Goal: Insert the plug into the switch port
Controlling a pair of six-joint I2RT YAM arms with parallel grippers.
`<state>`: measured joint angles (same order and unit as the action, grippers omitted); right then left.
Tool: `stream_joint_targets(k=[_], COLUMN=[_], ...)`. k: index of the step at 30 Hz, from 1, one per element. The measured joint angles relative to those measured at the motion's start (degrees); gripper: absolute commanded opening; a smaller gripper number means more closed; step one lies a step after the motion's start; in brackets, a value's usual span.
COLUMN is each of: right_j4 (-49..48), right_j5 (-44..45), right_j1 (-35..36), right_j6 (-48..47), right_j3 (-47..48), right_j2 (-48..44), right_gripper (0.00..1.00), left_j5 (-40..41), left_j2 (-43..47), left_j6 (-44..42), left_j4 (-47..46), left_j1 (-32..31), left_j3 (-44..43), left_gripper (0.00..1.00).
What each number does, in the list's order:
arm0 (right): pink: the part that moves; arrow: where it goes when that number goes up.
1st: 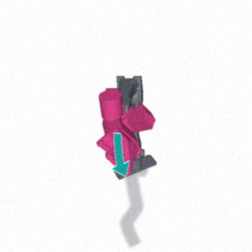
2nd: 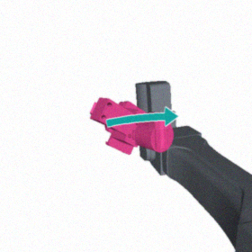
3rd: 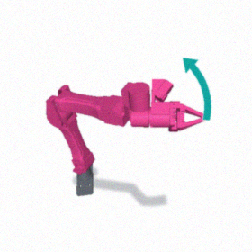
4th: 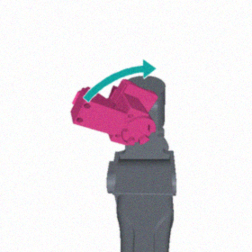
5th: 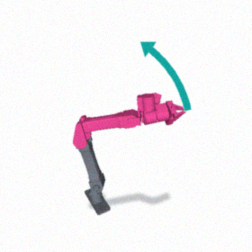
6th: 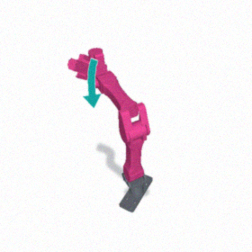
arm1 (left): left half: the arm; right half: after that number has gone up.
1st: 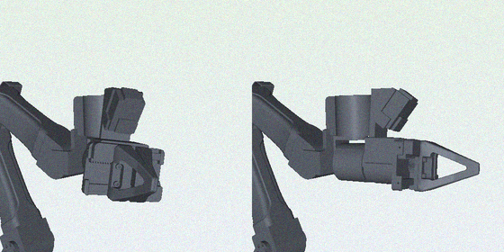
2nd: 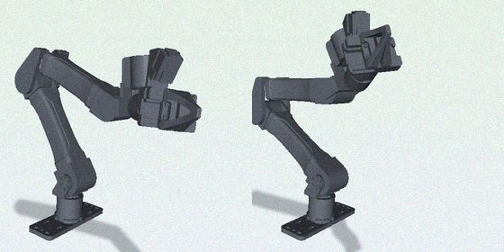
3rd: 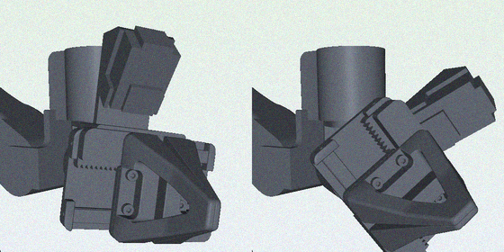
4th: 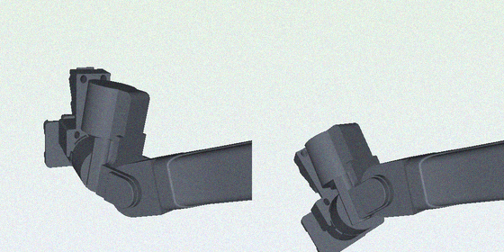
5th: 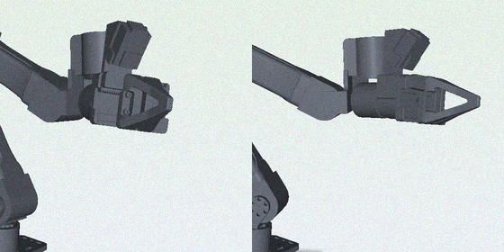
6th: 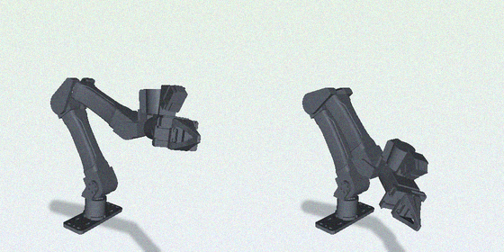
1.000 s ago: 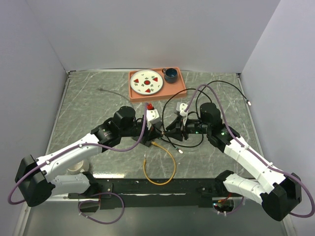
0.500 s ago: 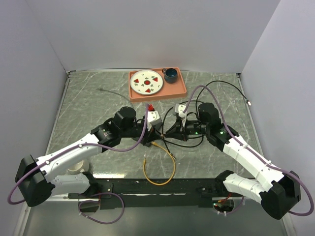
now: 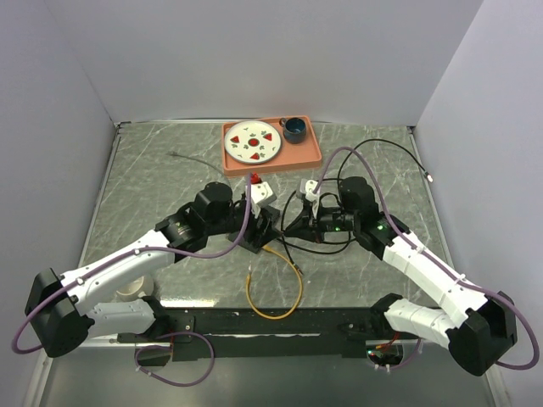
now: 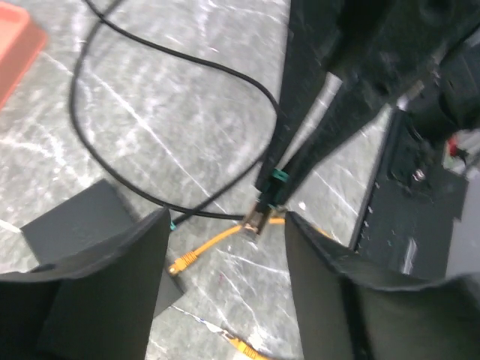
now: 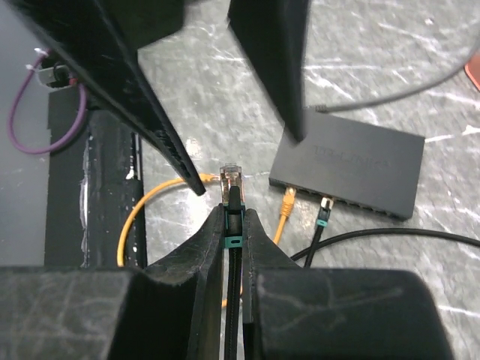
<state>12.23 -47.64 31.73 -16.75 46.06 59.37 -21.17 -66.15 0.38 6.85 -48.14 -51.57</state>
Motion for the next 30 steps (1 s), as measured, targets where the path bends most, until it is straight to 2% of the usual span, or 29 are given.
stream_joint_targets(k=[3,6,11,17,30], right_j4=[0.48,0.79,1.18,1.01,-6.16], right_j5=[1.36,3.23,8.57,19.89,44.94], right_j1=[0.0,0.0,0.0,0.0,0.0], right_j6=[0.37,0.63,1.64,3.91,4.7], right_j3=[0.0,0.0,0.0,0.0,-3.93], right_j2=[0.44,1.07,2.05,-0.55,-20.41], right_gripper=[0.0,0.0,0.0,0.0,0.0], left_j5=[3.8,7.39,10.16,11.17,10.47], left_j2=[0.0,0.0,-0.26,-1.97,-2.08], left_j6=[1.68,3.41,6.56,10.08,15.32], left_j4=[-1.84,-3.89,-6.78,-7.74,-9.7], left_j1=[0.07,0.28,3.04,8.37,16.57], left_j3=[-0.11,-0.11,-0.11,-0.17,3.39], left_gripper=[0.92,0.96,0.98,0.99,0.99])
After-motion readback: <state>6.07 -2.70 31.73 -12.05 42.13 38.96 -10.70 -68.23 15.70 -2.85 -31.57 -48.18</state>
